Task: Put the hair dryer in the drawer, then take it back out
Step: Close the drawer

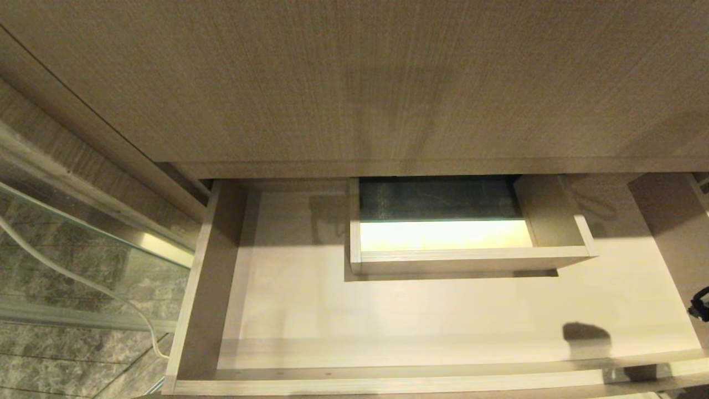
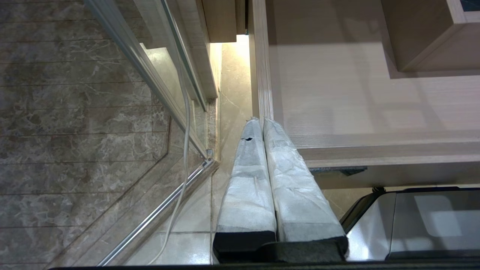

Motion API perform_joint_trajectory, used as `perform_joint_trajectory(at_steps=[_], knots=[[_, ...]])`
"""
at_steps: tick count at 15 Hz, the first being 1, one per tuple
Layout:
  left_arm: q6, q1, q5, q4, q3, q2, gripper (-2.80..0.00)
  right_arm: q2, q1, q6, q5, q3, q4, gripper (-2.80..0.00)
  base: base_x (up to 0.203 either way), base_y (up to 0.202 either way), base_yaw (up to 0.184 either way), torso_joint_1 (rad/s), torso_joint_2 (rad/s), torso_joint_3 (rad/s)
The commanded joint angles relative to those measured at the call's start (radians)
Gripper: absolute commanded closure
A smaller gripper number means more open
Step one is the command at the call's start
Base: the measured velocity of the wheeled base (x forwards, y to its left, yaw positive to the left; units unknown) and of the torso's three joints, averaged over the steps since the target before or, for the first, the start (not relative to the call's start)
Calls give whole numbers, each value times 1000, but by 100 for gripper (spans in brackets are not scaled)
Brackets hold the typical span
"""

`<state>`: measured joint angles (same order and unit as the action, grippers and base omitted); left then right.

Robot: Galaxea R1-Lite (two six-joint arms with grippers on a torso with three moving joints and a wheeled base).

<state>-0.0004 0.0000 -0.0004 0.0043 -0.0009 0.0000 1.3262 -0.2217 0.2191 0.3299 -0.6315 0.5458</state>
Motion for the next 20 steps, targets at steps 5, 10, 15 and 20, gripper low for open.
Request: perform_joint_trajectory(at_steps=[5, 10, 15, 20], knots=[[-1, 0, 0, 0, 0, -2, 0, 39, 23, -98, -27, -37, -332, 0, 0, 0, 0, 0, 0, 0], [-1, 0, 0, 0, -1, -2, 0, 133, 85, -212, -74, -187, -598, 0, 0, 0, 0, 0, 0, 0], [-1, 0, 0, 0, -1, -2, 0, -90, 85, -125, -75, -134, -388, 0, 0, 0, 0, 0, 0, 0], [-1, 0, 0, 0, -1, -2, 0, -365, 195, -99, -73, 82, -359, 0, 0, 0, 0, 0, 0, 0]])
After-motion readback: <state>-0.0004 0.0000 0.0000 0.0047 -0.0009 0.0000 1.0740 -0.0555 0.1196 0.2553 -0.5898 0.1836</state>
